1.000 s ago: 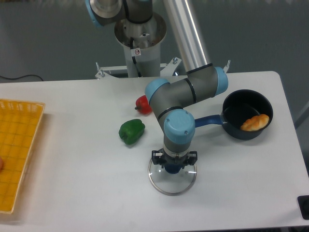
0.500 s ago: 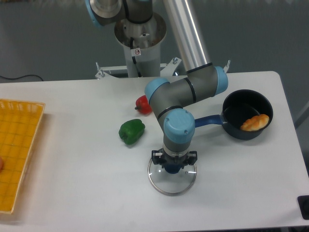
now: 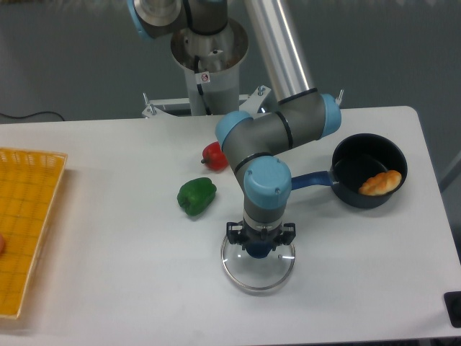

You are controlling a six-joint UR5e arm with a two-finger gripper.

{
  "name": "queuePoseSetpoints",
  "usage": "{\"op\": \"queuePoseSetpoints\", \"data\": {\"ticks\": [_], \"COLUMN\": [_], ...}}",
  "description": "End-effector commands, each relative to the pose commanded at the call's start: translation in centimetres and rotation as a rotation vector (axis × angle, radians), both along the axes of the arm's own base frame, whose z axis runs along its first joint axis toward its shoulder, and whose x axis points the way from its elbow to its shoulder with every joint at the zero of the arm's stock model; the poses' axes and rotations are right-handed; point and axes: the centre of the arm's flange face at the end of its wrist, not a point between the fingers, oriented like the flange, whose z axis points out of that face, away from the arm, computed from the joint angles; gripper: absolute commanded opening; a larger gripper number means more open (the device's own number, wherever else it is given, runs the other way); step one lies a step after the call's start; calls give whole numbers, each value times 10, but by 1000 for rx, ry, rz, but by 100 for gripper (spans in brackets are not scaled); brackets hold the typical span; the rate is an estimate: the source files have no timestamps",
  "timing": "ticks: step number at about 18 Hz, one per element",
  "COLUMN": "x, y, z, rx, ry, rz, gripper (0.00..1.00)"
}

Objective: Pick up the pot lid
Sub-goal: 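Lift the glass lid by its knob up off the table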

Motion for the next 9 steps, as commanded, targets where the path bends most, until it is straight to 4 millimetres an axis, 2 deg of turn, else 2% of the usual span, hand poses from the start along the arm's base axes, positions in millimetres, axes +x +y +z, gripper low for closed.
{"op": "queuePoseSetpoints", "data": {"ticks": [9], "x": [-5], "y": [-14], "z": [39], "rx": [2], "ry": [15], "rz": [-47], "gripper": [58]}}
